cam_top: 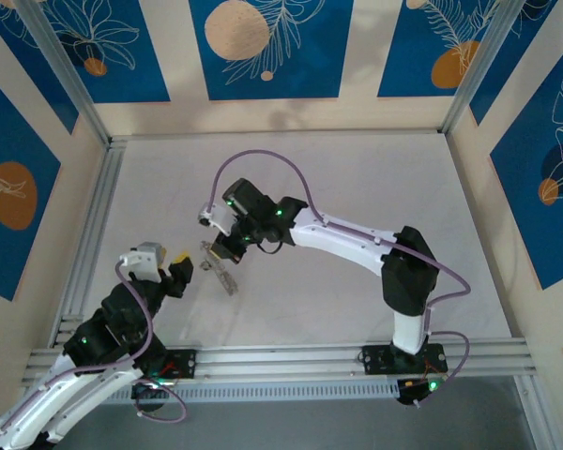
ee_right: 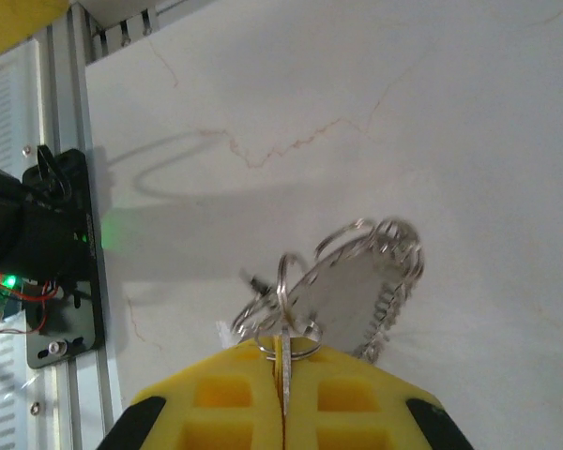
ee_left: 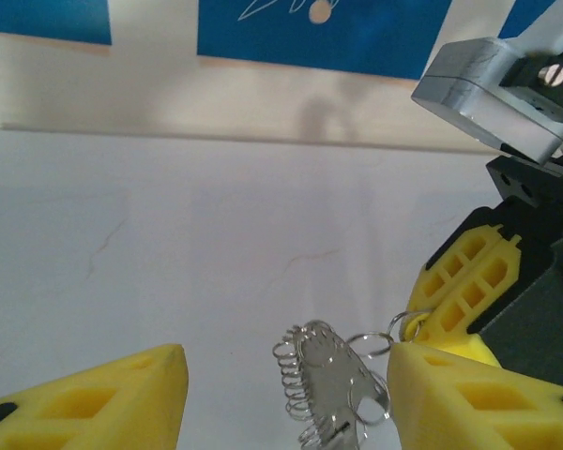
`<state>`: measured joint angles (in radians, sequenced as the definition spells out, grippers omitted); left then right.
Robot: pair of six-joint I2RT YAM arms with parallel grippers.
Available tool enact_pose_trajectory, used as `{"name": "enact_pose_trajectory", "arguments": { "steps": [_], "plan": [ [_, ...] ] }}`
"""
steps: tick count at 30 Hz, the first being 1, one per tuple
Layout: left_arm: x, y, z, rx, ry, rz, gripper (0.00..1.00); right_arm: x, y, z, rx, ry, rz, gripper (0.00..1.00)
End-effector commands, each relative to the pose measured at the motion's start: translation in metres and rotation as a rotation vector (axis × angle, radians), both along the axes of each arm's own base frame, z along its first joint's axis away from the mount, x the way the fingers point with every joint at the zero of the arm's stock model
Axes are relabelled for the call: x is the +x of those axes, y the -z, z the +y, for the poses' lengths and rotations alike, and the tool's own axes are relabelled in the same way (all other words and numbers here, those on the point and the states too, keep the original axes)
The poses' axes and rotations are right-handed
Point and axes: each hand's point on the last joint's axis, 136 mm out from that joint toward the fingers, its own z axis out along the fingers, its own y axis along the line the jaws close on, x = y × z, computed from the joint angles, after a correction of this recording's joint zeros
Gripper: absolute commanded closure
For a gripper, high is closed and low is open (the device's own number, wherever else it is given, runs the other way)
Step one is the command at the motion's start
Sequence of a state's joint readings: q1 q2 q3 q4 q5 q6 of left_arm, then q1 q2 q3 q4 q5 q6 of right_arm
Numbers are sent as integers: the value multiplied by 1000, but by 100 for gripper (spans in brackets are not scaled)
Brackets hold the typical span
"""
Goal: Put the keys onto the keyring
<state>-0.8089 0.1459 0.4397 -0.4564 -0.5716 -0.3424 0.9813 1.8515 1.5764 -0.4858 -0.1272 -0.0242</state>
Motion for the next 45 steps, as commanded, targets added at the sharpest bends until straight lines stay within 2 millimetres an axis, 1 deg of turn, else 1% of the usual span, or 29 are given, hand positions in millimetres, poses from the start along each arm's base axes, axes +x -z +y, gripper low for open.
{"name": "enact_pose_trajectory", "arguments": {
  "steps": [1, 2, 6, 9, 12, 17, 22, 25, 29, 32, 34, 36, 38, 40, 42, 45],
  "plan": [
    [3, 11, 5, 45, -35, 24, 42, 6, -7, -9, 3, 37, 12, 100],
    [4, 11, 3, 51, -26, 24, 42, 11, -3, -17, -9, 62, 20, 100],
    [11, 12, -13, 68, 16, 36, 42, 33, 20, -59, -68, 173, 77, 100],
    [14, 12, -23, 70, 50, 43, 43, 45, 37, -88, -121, 222, 112, 100],
    [17, 14, -30, 78, 67, 47, 43, 55, 47, -111, -146, 258, 143, 100],
    [22, 14, -40, 98, 95, 45, 42, 69, 59, -148, -153, 324, 198, 100],
    [28, 14, -52, 113, 126, 43, 42, 86, 79, -189, -161, 424, 283, 100],
    [32, 15, -59, 119, 137, 48, 42, 95, 90, -201, -142, 464, 357, 98],
    [33, 11, -66, 112, 163, 40, 43, 99, 98, -200, -79, 465, 454, 91],
    [32, 8, -69, 110, 183, 39, 43, 105, 102, -202, -64, 486, 462, 88],
    [31, 8, -70, 116, 193, 55, 39, 109, 101, -207, -66, 508, 451, 84],
    [29, 10, -71, 118, 204, 77, 31, 113, 99, -215, -72, 538, 434, 78],
    [26, 12, -74, 118, 226, 112, 24, 117, 93, -221, -49, 561, 424, 72],
    [23, 14, -79, 119, 252, 148, 22, 120, 85, -227, -23, 582, 410, 67],
    [18, 17, -81, 122, 274, 196, 20, 120, 71, -230, -3, 598, 365, 61],
    [11, 23, -84, 143, 303, 278, 16, 113, 48, -234, 39, 612, 265, 53]
  ]
}}
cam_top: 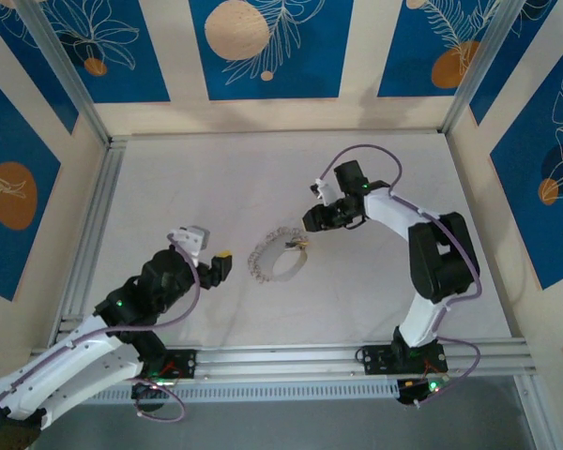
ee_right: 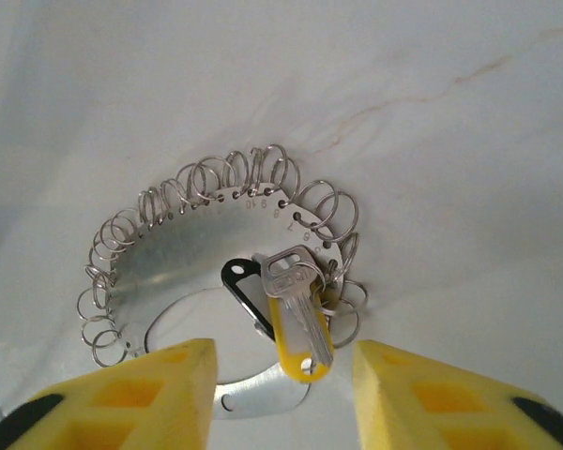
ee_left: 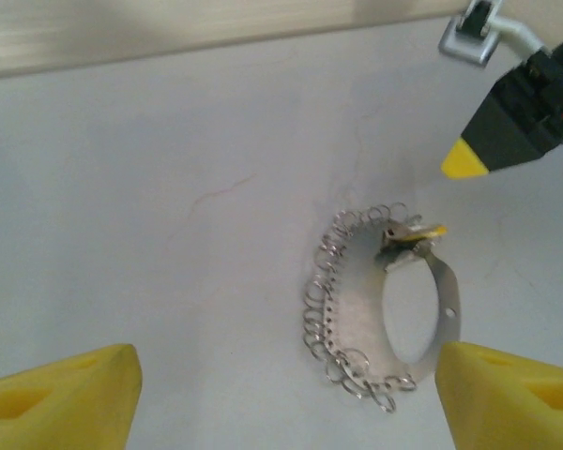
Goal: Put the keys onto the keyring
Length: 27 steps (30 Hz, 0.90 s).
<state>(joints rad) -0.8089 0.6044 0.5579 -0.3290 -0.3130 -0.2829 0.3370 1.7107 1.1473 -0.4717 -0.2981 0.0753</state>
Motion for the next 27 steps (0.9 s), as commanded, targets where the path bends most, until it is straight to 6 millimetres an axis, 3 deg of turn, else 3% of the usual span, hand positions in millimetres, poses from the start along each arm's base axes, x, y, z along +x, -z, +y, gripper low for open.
{"name": "enact_pose_trajectory", "arguments": {
  "steps": [1, 4, 6, 10, 13, 15, 18, 20, 22, 27],
  "plan": [
    [-12, 6, -3, 20, 41, 115, 13, -6, -44, 1, 42, 10, -166, 51],
    [-18, 16, -2, 64, 49, 186, 5, -16, -58, -9, 52, 58, -303, 37],
    [-16, 22, -1, 80, 34, 193, 0, -21, -65, -20, 52, 112, -407, 1],
    [1, 20, 9, 103, -53, 124, 0, -28, -77, -61, -6, 284, -586, 1],
    [22, 5, 32, 117, -195, -12, 0, -27, -83, -102, -97, 430, -704, 1],
    [36, -3, 50, 114, -295, -68, 0, -26, -78, -136, -113, 569, -727, 1],
    [56, -7, 80, 140, -469, -139, 0, -27, -68, -168, -113, 684, -800, 1],
    [68, -1, 83, 186, -460, -164, 0, -25, -59, -181, -166, 712, -864, 1],
    [77, 5, 93, 231, -510, -176, 0, -18, -51, -180, -168, 668, -894, 1],
    [90, 29, 130, 331, -673, -224, 0, 18, -31, -183, -198, 645, -854, 1]
  ]
}}
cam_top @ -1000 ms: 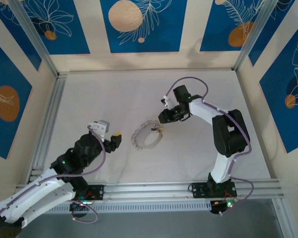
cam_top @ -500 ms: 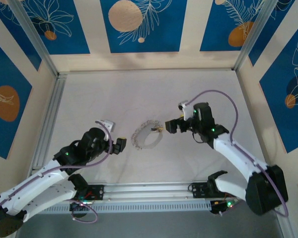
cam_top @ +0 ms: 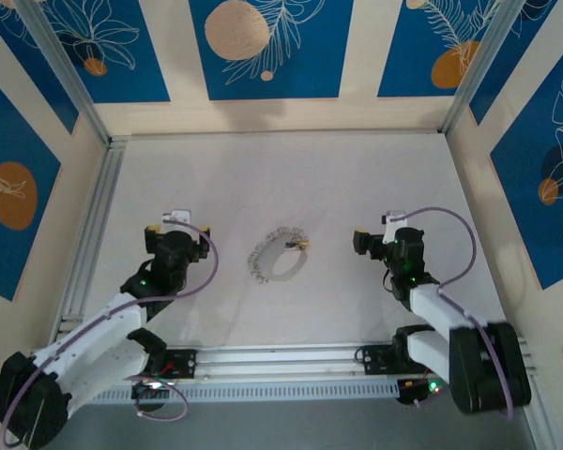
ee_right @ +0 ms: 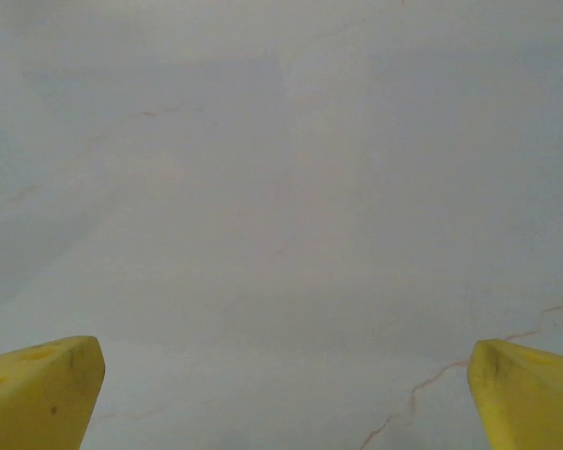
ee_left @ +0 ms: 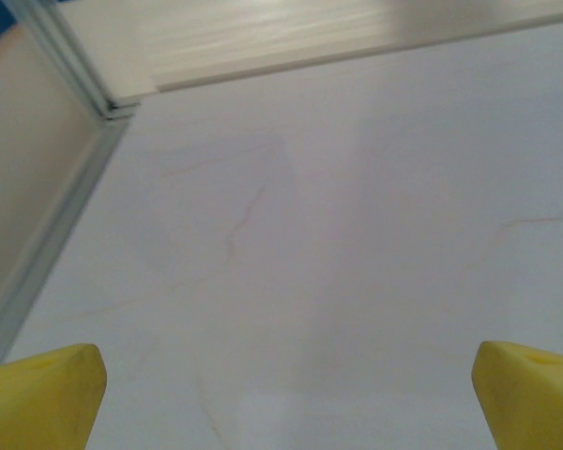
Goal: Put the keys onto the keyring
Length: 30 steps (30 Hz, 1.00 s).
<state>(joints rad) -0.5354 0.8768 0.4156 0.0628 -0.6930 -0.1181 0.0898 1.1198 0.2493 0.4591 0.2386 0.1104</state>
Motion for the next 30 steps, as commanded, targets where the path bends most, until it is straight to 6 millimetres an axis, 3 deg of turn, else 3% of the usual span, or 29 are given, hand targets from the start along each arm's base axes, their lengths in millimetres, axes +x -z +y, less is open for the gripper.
{"name": "enact_pose_trajectory", "arguments": {
  "steps": [1, 4, 7, 9, 14, 21, 24, 25, 30],
  "plan": [
    [12, -13, 34, 53, -159, -117, 0, 40, -42, 2, -26, -21, -188, 1],
    [28, -5, 45, 48, -176, -124, 0, 57, -36, -5, 19, -17, -185, 1],
    [45, 13, 56, 39, -201, -124, 0, 70, -12, -24, 90, 57, -131, 1],
    [57, 29, 59, 26, -194, -137, 0, 72, -9, -17, 63, 32, -113, 1],
    [86, 42, 49, 76, -89, -177, 0, 74, -9, -16, 51, 31, -115, 1],
    [101, 63, 49, -57, -1, -35, 0, 71, -9, -5, 7, -4, -139, 1],
    [96, 73, 48, -102, 47, -41, 0, 73, -8, -13, 52, 13, -117, 1],
    [98, 68, 51, -87, 32, -102, 0, 72, -7, -13, 58, 10, -114, 1],
    [95, 71, 53, -100, 19, -70, 0, 73, -9, -12, 42, 14, -123, 1]
  ]
}}
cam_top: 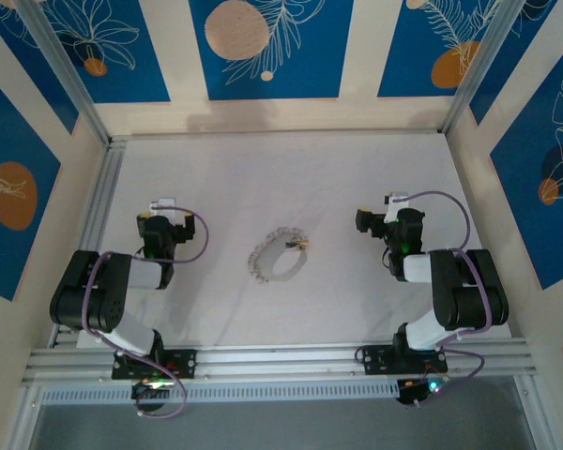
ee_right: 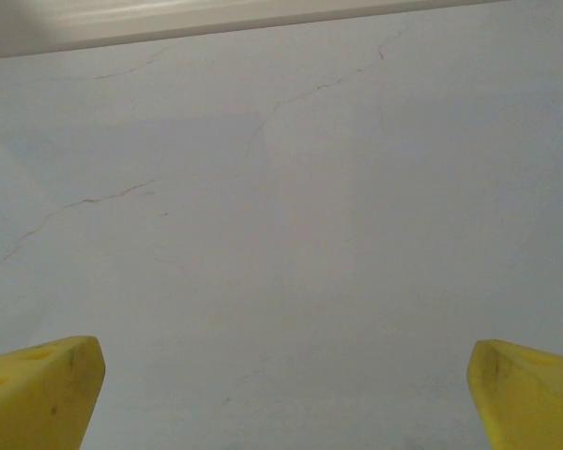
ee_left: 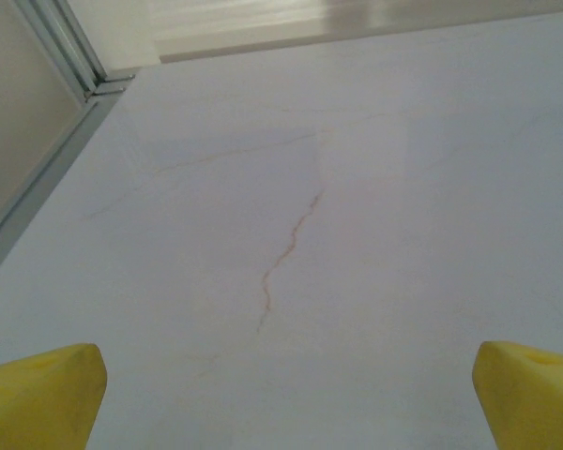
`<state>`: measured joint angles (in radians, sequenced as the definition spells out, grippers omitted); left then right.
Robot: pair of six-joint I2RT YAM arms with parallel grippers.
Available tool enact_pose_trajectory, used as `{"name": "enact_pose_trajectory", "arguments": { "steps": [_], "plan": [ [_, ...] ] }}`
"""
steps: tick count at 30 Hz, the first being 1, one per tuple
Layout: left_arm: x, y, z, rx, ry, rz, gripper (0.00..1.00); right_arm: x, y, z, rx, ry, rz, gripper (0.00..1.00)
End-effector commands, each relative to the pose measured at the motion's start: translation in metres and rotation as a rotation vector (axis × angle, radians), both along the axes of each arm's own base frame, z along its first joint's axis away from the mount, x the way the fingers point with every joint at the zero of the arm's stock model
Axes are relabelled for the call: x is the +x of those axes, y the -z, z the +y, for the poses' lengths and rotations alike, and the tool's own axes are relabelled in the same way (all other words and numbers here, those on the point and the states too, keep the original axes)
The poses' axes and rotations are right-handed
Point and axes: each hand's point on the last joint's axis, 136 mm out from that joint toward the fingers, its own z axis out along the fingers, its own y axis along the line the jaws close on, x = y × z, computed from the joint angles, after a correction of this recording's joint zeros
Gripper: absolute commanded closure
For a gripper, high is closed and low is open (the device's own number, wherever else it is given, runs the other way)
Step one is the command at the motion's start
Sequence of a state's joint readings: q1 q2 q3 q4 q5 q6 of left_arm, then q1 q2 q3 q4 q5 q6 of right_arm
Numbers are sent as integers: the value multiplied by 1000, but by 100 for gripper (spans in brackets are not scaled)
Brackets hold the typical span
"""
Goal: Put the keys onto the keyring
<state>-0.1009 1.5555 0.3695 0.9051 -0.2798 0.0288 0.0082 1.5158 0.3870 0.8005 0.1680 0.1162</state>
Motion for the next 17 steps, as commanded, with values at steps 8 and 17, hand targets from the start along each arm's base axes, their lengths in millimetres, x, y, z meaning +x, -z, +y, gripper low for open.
{"name": "enact_pose_trajectory", "arguments": {
  "steps": [8, 17],
  "plan": [
    [2, -7, -3, -33, 23, -47, 0, 7, -10, 3, -7, -5, -39, 1],
    [2, -7, -5, -31, 31, -50, 0, 7, -11, 5, -3, -22, -37, 1]
  ]
}}
